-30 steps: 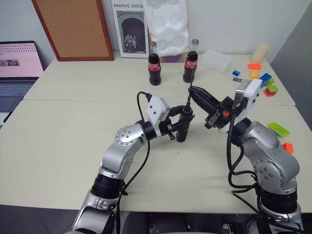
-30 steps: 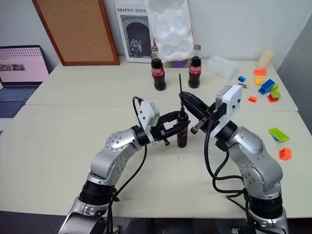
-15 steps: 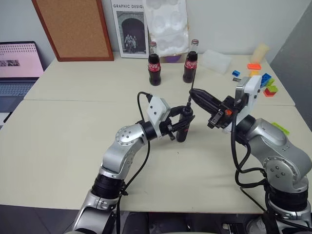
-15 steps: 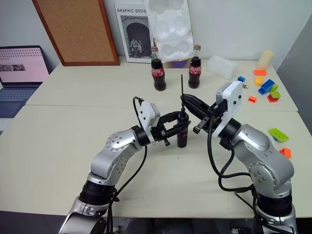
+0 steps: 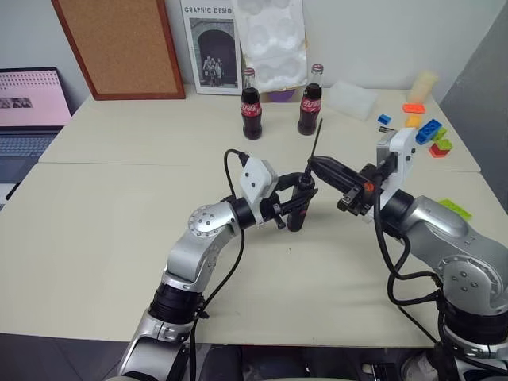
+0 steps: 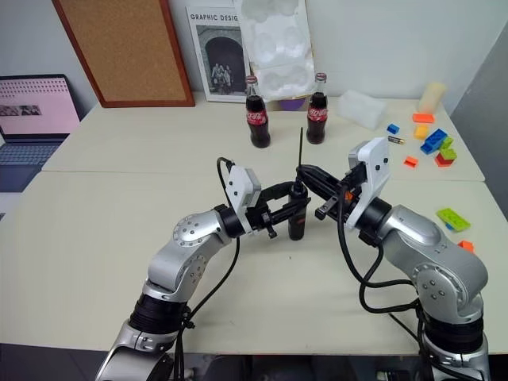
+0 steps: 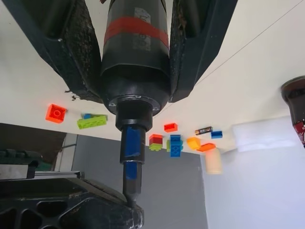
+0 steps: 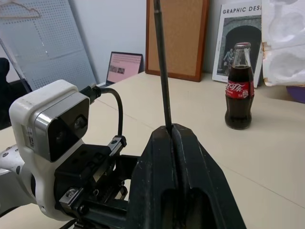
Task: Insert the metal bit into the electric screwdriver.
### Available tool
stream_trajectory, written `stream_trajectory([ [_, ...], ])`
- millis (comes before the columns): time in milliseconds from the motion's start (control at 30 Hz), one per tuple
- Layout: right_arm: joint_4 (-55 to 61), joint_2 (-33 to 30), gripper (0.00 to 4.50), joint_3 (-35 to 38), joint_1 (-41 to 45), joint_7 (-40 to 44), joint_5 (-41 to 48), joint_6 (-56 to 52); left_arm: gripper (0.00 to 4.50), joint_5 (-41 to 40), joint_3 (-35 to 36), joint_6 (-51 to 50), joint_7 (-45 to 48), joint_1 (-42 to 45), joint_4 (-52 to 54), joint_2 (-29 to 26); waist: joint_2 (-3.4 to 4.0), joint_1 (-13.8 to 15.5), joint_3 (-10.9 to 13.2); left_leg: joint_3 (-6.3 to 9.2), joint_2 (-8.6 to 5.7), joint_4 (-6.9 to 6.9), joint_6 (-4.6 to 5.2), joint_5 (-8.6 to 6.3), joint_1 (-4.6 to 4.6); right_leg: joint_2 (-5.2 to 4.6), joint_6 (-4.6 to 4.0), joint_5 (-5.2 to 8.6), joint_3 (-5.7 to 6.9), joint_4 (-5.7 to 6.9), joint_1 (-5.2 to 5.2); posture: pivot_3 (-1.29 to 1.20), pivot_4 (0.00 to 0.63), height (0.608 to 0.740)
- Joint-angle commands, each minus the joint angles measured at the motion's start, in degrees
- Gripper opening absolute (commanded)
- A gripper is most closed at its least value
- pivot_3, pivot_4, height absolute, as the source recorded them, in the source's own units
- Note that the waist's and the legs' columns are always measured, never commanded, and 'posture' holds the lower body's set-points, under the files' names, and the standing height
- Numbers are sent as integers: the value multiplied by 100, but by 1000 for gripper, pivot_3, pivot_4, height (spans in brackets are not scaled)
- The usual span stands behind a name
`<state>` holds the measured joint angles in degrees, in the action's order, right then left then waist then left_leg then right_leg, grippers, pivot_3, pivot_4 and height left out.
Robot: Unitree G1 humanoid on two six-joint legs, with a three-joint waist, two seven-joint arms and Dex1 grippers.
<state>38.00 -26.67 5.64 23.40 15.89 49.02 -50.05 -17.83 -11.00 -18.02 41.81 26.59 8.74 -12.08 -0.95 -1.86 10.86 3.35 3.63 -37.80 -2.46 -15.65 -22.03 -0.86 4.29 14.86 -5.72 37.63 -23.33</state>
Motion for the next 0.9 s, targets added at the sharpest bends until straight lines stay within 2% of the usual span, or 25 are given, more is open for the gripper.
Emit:
stream_trajectory([
  [33,122,-112,0,-85,-82,78,170,-169,1636,-18,-59,95,21,63,142,37,0,0,0,0,0,0,0,0,0,0,0,0,0,-1,0,0,150,740],
  [133,148,-155,0,-13,-108,45,139,-123,1636,-2,-68,112,37,62,130,36,0,0,0,0,0,0,0,0,-1,0,0,0,0,-2,0,0,150,740],
  [200,133,-110,402,124,-96,-8,229,-63,1636,4,-69,119,43,60,133,32,0,0,0,0,0,1,0,0,-1,0,1,1,0,-4,0,0,150,740],
  [233,123,-115,454,207,-87,0,266,-21,1636,7,-70,123,43,60,133,32,0,0,0,0,0,1,0,0,-1,0,1,1,0,-4,0,0,150,740],
  [567,98,-477,2815,1045,110,71,1029,29,1636,31,11,78,-112,126,154,45,-1,3,1,1,0,1,0,0,-33,0,-10,-7,3,-9,-22,0,150,740],
  [800,358,-1019,4282,1197,-222,168,1503,-24,1636,344,153,261,-148,624,-119,-306,-2,3,3,2,0,1,1,0,-38,0,-7,-6,4,-14,-25,0,150,740],
  [833,400,-1124,4445,1208,-289,200,1453,-12,1636,461,138,248,-147,777,-195,-415,-2,1,3,2,0,1,1,0,-39,0,-7,-6,4,-15,-25,0,150,740],
  [900,518,-1357,4500,1222,-440,127,1114,32,1636,952,-10,392,-53,1173,-467,-827,-3,7,4,2,0,1,1,0,-50,0,-7,-7,4,-18,-33,0,150,740],
])
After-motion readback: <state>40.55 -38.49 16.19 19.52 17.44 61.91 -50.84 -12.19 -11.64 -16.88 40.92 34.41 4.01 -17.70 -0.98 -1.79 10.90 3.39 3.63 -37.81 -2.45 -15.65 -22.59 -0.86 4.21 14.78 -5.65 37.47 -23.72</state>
